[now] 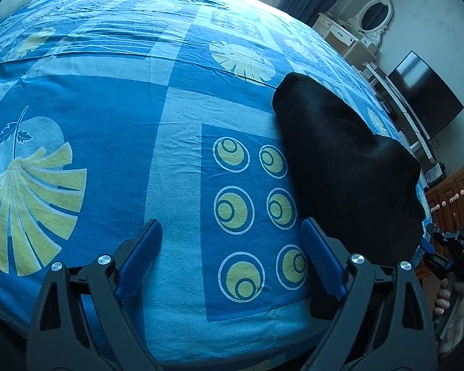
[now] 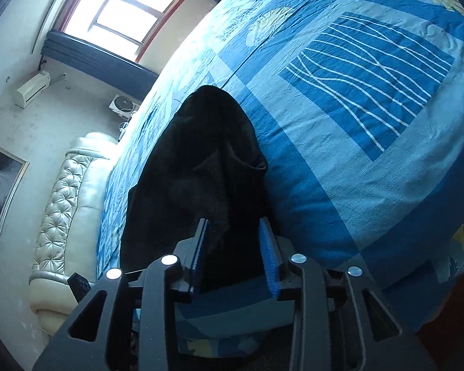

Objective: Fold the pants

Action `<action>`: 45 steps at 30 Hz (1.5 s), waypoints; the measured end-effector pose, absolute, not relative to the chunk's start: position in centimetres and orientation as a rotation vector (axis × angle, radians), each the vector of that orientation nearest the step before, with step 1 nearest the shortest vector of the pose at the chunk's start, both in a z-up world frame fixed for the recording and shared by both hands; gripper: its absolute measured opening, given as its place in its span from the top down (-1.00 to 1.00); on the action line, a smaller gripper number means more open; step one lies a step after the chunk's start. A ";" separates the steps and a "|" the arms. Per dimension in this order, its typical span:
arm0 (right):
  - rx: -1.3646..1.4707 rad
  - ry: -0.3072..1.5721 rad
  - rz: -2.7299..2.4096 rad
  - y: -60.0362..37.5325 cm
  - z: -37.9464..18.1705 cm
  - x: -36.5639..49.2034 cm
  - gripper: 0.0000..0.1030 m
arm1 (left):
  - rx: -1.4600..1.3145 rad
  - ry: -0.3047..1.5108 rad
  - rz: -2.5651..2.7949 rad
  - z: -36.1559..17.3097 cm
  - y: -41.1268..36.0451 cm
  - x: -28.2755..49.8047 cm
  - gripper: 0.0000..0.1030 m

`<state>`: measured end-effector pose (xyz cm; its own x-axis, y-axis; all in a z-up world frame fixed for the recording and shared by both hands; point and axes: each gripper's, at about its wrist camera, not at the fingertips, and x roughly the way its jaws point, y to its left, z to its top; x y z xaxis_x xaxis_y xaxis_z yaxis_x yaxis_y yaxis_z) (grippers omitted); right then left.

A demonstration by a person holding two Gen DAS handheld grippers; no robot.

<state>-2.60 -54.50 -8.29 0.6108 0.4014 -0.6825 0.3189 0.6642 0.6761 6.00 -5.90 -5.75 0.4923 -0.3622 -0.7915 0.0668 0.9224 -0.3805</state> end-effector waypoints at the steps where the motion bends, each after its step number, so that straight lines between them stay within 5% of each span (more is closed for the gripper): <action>1: 0.899 0.942 0.070 -54.9 -8.6 -2.6 -0.27 | -0.335 1.032 -0.280 -5.7 -5.9 6.3 -0.77; 24: 0.845 0.991 0.363 -51.2 -11.8 2.4 -0.58 | -0.615 1.165 -0.694 -7.9 -12.3 10.7 -0.72; 27: 0.817 1.010 0.364 -50.7 -11.9 3.1 -0.46 | -0.502 1.178 -0.644 -8.1 -14.3 11.0 -0.26; 29: 0.822 1.040 0.355 -50.3 -12.3 3.7 -0.08 | -0.451 1.178 -0.625 -7.8 -14.9 11.0 -0.11; 32: 0.843 1.033 0.363 -49.9 -12.6 3.9 0.02 | -0.406 1.169 -0.609 -7.2 -15.1 10.6 0.04; 45: 0.838 1.028 0.397 -46.2 -12.6 4.9 0.09 | -0.280 1.123 -0.529 -5.1 -12.5 9.9 0.19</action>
<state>4.85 -46.19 -12.59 0.4834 0.6481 -0.5884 0.0846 0.6345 0.7683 9.94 -12.48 -5.05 0.3280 -0.5343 -0.7790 0.2605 0.8438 -0.4691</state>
